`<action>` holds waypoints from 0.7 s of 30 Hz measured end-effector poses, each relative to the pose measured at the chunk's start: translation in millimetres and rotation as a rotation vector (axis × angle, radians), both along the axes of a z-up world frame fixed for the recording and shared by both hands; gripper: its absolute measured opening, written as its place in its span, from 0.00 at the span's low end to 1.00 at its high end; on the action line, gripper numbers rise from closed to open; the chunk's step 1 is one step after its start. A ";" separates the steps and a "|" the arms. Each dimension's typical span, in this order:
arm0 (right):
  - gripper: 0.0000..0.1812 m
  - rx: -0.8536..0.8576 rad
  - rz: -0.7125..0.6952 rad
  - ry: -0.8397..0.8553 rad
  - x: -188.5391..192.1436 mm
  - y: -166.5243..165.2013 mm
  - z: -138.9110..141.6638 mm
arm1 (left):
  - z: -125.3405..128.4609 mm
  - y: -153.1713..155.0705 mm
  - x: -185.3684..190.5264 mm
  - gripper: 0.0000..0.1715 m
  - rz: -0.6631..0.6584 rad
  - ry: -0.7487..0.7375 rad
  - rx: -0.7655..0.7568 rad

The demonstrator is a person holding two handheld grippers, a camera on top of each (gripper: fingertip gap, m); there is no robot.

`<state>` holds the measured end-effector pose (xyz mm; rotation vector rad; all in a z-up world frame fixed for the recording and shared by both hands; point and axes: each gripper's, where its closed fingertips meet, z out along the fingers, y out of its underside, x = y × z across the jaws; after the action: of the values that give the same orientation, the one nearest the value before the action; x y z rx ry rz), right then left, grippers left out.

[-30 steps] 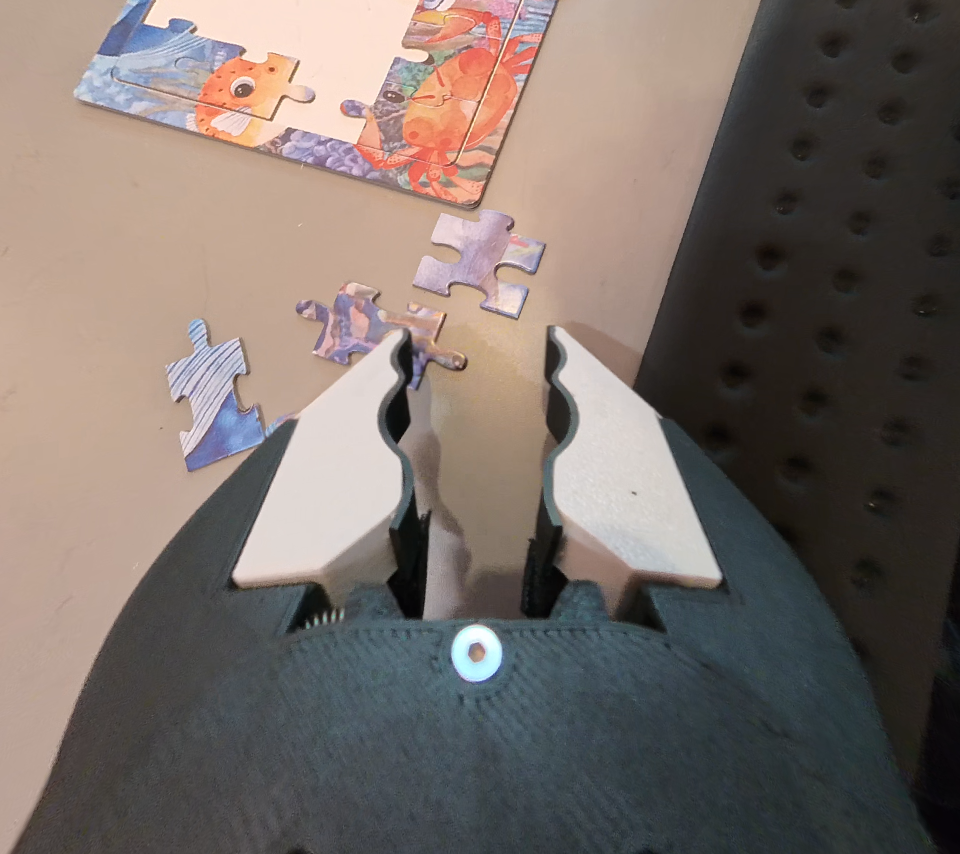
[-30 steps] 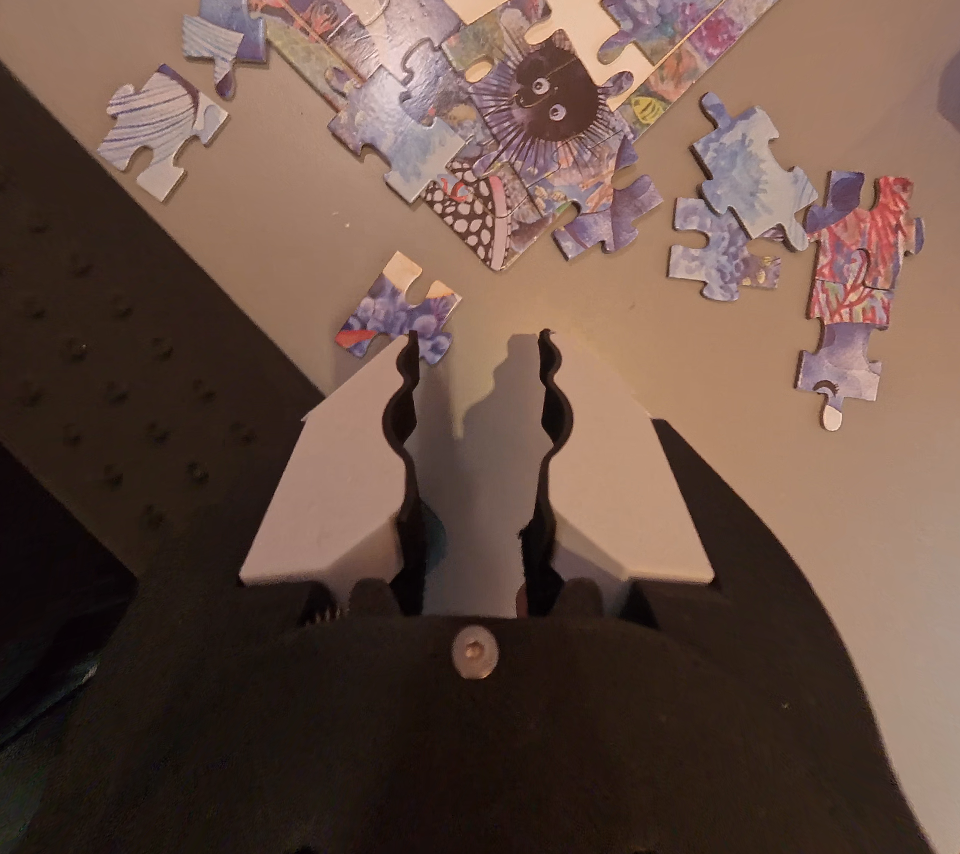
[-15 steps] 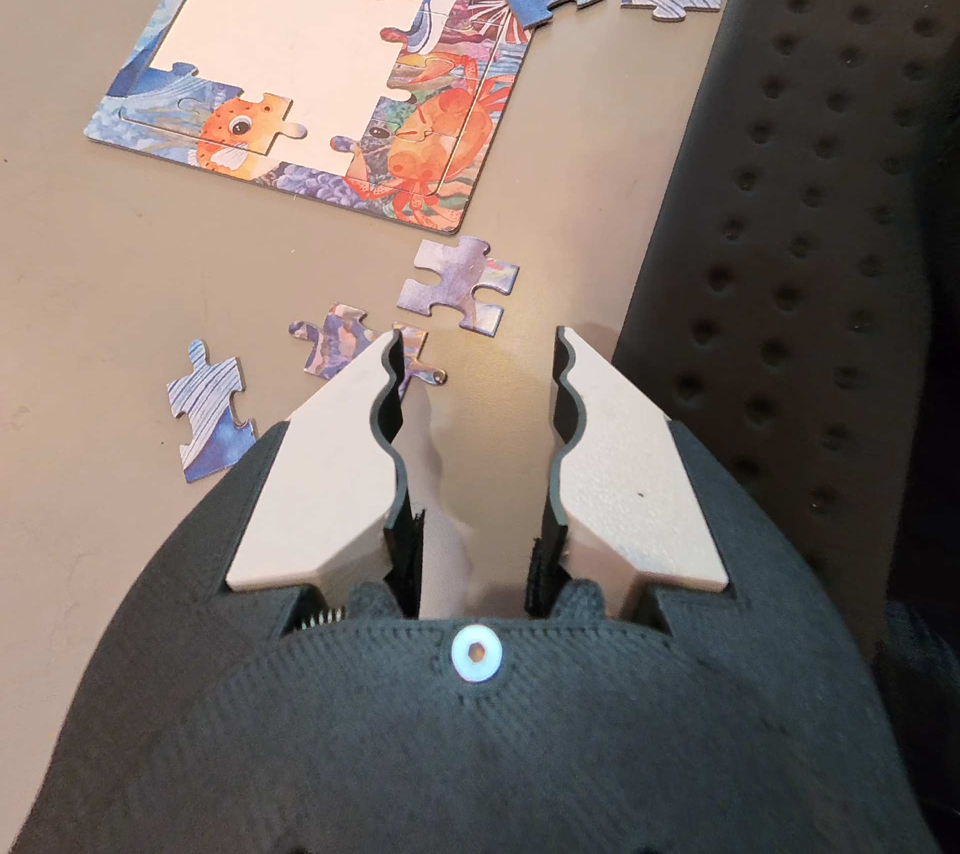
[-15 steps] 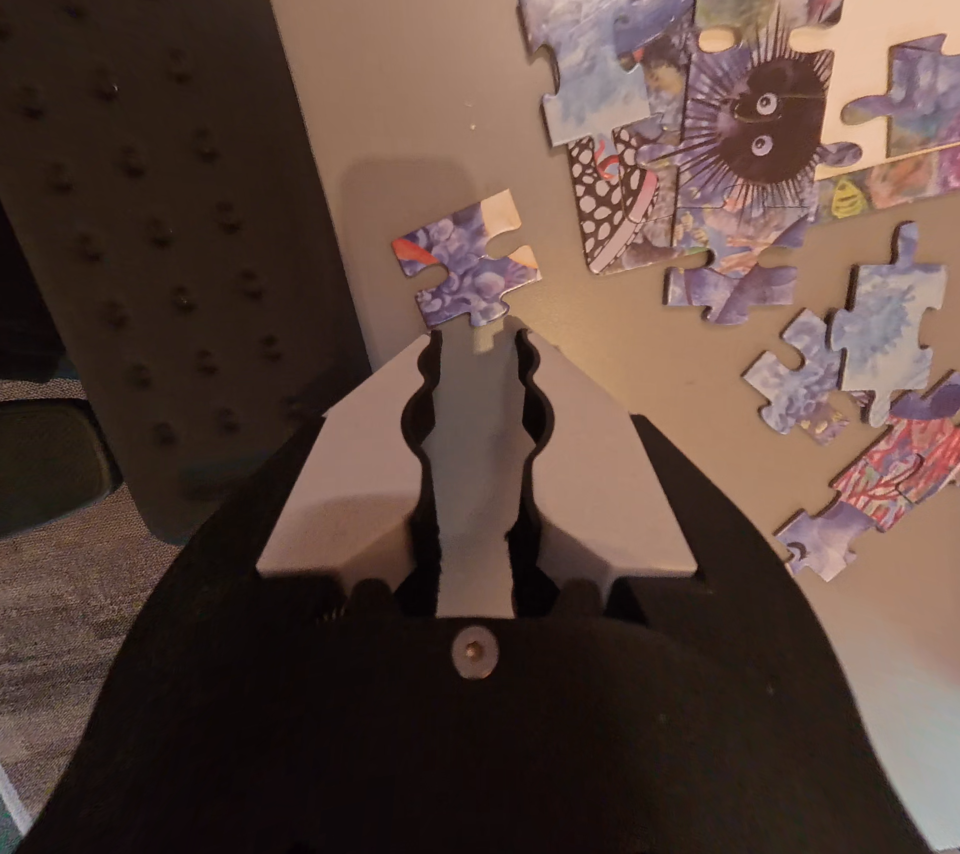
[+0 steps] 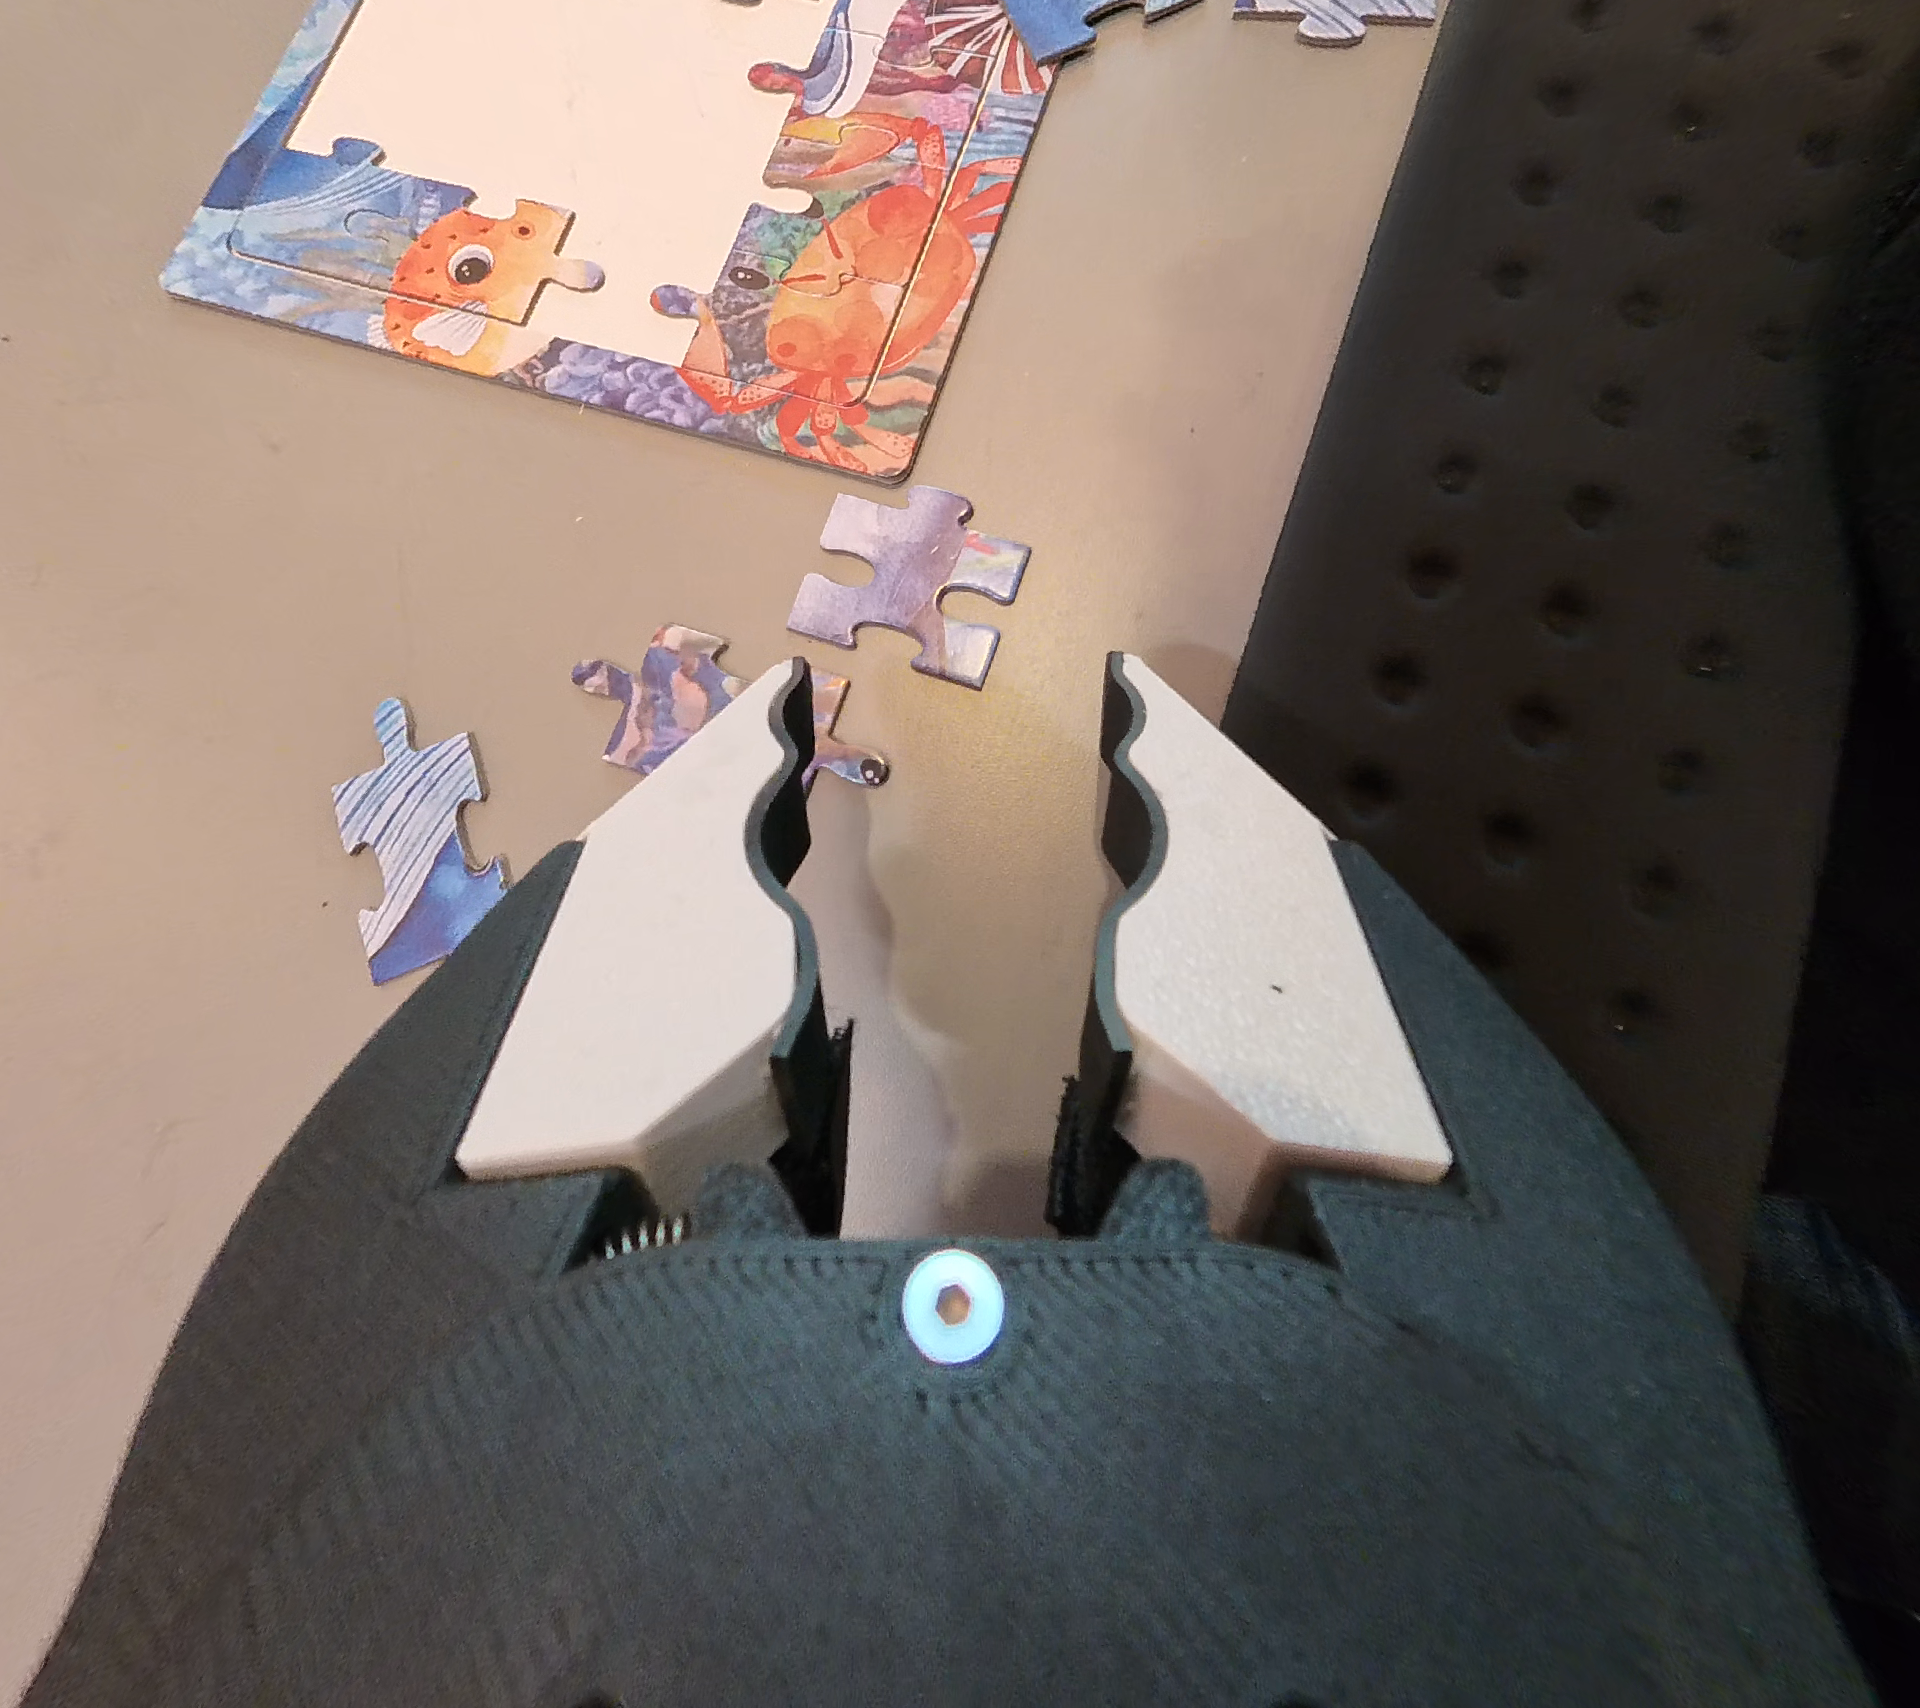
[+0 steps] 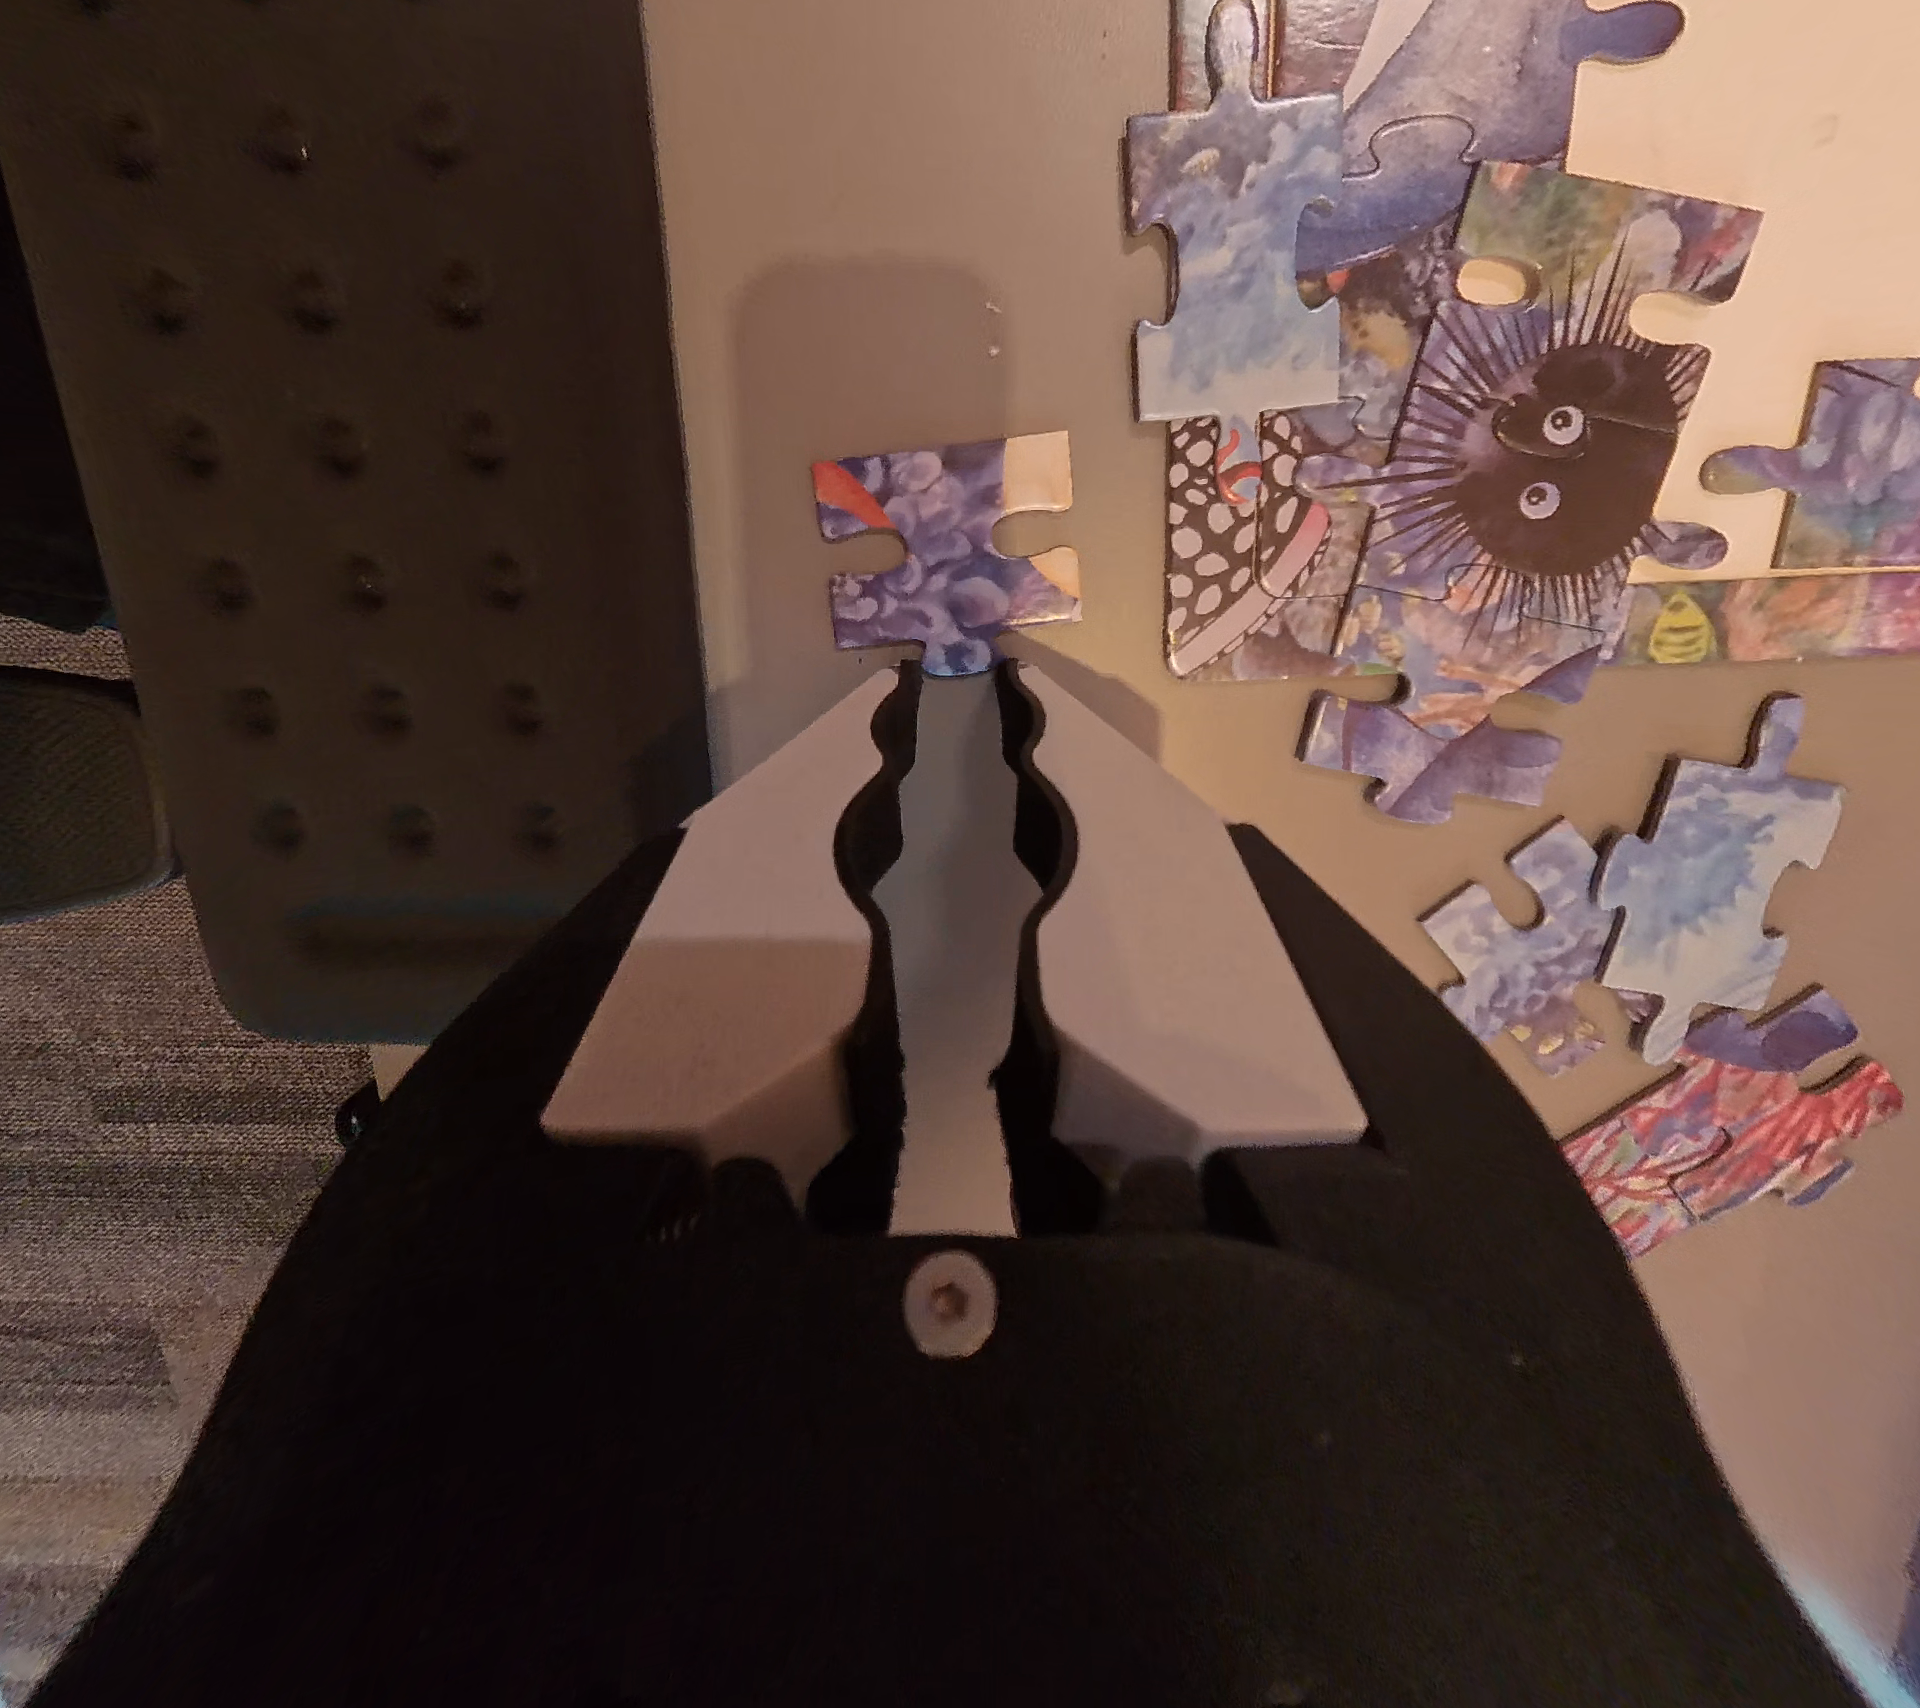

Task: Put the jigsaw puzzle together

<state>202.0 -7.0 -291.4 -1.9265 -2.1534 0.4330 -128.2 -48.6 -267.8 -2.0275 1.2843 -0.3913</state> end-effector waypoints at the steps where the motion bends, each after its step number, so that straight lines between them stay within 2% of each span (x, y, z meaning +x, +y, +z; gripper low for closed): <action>1: 0.08 -0.004 -0.006 0.004 -1.4 -0.4 0.1 | -0.4 0.3 0.0 0.32 0.001 0.000 -0.001; 4: 0.07 0.002 -0.021 0.034 -7.4 -2.3 0.4 | -1.2 1.4 0.2 0.31 0.001 -0.002 -0.002; 9: 0.00 -0.014 -0.054 0.082 -12.9 -5.8 0.5 | -3.6 2.6 1.3 0.31 -0.004 -0.003 -0.003; 10: 0.01 -0.007 -0.059 0.087 -13.6 -5.9 0.8 | -3.9 2.5 1.6 0.31 -0.005 -0.003 -0.004; 12: 0.11 0.006 -0.067 0.082 -14.0 -5.2 1.1 | -4.5 2.0 1.9 0.31 -0.005 -0.005 -0.005; 14: 0.15 0.018 -0.057 0.078 -16.0 -5.2 1.3 | -5.1 1.3 2.1 0.31 -0.006 -0.005 -0.006; 21: 0.15 0.019 0.019 0.052 -27.4 -8.2 1.6 | -5.5 -0.4 2.5 0.31 -0.002 -0.009 -0.003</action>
<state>174.6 -15.2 -289.9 -1.8650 -2.1374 0.4598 -125.7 -49.0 -273.3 -2.0245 1.2814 -0.4028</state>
